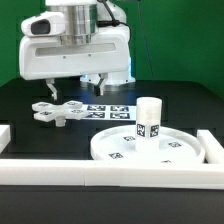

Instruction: Assemble round table

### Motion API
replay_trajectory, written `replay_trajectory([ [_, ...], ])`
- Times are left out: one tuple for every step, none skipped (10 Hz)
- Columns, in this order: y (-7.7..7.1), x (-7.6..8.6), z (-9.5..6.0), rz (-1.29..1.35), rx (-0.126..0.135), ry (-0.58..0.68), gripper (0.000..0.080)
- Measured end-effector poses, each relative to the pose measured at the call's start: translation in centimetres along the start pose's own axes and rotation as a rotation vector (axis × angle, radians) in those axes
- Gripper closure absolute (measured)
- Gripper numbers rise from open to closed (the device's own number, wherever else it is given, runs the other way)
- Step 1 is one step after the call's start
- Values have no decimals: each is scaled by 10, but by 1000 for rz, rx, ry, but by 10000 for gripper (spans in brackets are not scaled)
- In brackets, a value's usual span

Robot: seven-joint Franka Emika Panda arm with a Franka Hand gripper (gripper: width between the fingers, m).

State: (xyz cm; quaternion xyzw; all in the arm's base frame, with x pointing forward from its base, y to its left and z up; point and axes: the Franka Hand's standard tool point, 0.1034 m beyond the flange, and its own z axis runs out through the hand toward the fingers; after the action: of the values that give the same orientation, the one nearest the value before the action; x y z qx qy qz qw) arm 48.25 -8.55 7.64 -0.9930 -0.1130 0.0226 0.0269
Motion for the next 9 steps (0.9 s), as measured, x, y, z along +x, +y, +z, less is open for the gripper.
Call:
replay_trajectory([
  [0,0,1,-1,0,-1,150],
  [0,0,1,0,0,-1,150],
  [1,-1,1,3,-1,0,150],
  [11,-2,-1,32,-25,29,150],
  [20,-14,-1,68,-40,41,150],
  [26,-25,2,84,-45,38,150],
  [33,-34,4,87,-55,40,150],
  [39,-44,8,91,-58,34,150],
  [41,-52,12,92,-54,24,150],
])
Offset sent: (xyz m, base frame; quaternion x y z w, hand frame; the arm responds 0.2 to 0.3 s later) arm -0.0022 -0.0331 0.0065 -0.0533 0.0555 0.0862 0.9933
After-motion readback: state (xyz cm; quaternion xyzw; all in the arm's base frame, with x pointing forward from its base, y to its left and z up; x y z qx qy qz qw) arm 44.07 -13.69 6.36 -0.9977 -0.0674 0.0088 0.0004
